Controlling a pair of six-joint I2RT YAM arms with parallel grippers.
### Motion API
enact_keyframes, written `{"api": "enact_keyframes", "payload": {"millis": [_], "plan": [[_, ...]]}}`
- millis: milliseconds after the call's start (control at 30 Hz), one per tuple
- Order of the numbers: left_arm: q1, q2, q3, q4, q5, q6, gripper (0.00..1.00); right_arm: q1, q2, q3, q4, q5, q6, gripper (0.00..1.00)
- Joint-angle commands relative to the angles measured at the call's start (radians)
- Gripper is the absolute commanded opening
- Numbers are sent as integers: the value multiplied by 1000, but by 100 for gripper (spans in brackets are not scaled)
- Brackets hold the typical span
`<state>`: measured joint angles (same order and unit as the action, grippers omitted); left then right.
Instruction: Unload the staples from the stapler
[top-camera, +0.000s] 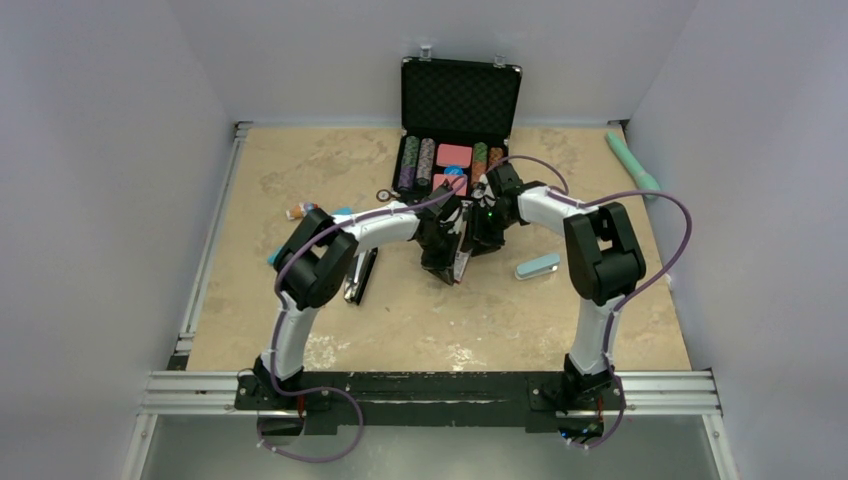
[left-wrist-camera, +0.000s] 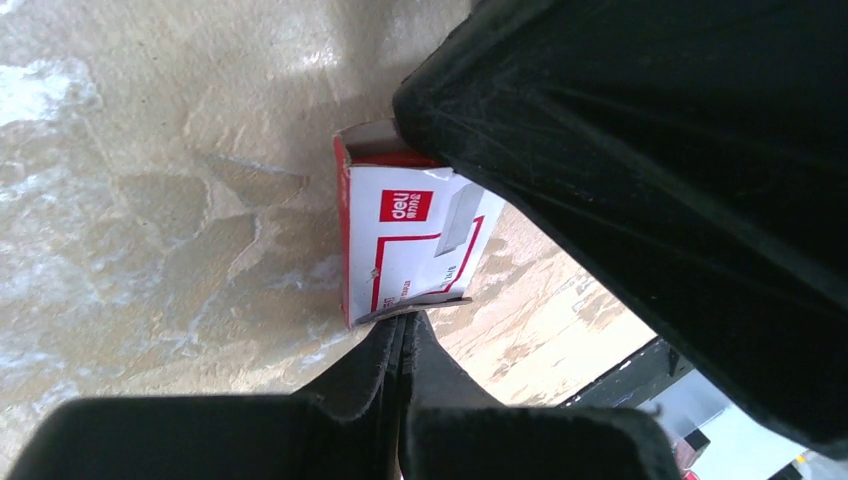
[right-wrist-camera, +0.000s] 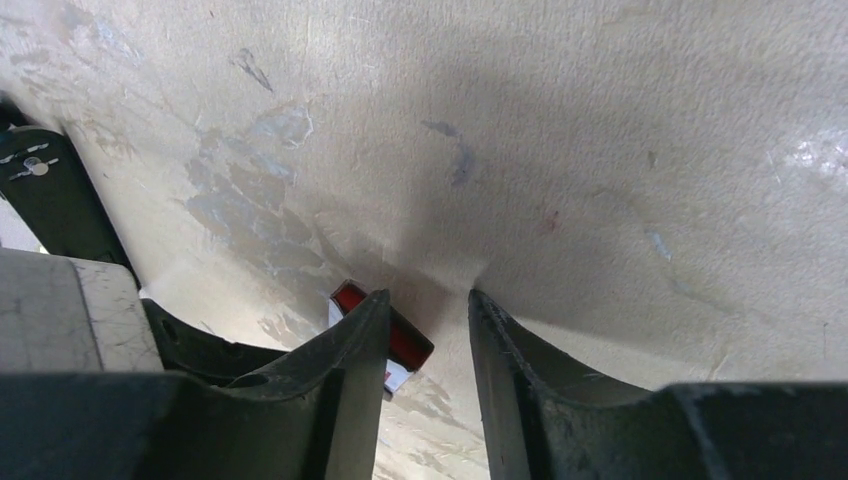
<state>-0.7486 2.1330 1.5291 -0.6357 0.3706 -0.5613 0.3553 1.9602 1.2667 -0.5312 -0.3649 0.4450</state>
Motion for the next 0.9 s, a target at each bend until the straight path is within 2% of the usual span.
{"api": "enact_keyframes", "payload": {"millis": [0,100,567,700,867], "plan": [[2,-28,-14,46,-104,41,0,36,58,-45,-205,116,-64,44],[3,-59,-29,31,-139,60,0,24,38,-47,-208,169,-58,46],[42,-130,3,-51,-282,115,0,21,1,-74,-232,215,-100,43],[45,-189,-16,-73,-301,136,0,20,2,-61,-235,281,-88,38],[44,-219,-89,-40,-218,124,0,22,-27,-56,-220,403,-62,21]]}}
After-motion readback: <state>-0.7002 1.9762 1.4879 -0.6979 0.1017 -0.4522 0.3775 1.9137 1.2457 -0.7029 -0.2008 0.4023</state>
